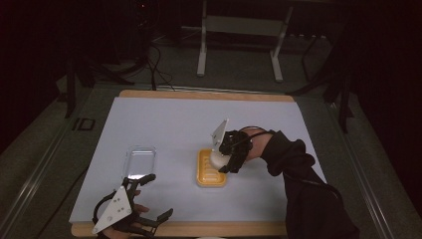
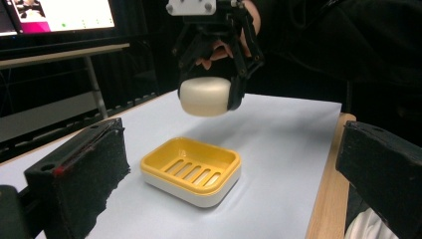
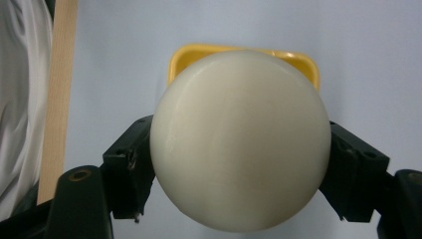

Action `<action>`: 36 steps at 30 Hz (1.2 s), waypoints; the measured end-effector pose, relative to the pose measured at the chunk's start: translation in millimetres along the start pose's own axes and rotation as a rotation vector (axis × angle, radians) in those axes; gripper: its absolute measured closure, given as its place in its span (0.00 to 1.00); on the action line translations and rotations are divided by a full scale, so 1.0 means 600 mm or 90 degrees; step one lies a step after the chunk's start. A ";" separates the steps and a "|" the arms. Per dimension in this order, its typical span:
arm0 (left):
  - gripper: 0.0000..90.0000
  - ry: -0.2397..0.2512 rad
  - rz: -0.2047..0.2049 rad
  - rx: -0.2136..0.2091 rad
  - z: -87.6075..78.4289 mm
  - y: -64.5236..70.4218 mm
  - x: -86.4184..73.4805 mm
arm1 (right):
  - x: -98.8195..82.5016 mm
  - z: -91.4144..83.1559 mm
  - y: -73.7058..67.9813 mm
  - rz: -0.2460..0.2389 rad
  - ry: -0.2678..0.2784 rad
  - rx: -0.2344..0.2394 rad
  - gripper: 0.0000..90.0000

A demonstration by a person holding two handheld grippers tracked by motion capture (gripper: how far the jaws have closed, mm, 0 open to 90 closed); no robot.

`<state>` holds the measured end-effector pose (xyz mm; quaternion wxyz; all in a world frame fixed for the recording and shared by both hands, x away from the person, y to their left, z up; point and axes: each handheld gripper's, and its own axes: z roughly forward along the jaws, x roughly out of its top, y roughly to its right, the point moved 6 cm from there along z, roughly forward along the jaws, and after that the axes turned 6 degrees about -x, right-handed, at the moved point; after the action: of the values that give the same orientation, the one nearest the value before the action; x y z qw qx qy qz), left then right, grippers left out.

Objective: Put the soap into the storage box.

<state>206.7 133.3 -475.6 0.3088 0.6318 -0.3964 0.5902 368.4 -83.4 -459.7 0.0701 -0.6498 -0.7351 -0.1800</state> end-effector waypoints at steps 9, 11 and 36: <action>0.00 0.001 0.001 -0.004 -0.001 0.001 0.001 | 0.008 0.034 -0.003 0.010 0.028 0.009 0.28; 0.00 0.002 0.001 -0.006 -0.001 0.001 0.001 | 0.010 0.040 -0.002 0.011 0.036 0.009 0.28; 0.00 -0.002 0.009 -0.011 0.000 0.003 0.001 | -0.021 0.148 0.006 0.073 0.002 0.008 0.28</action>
<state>204.8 132.4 -475.1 0.3096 0.6273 -0.4062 0.5879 385.3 -63.2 -545.2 0.0854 -0.6902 -0.6977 -0.1718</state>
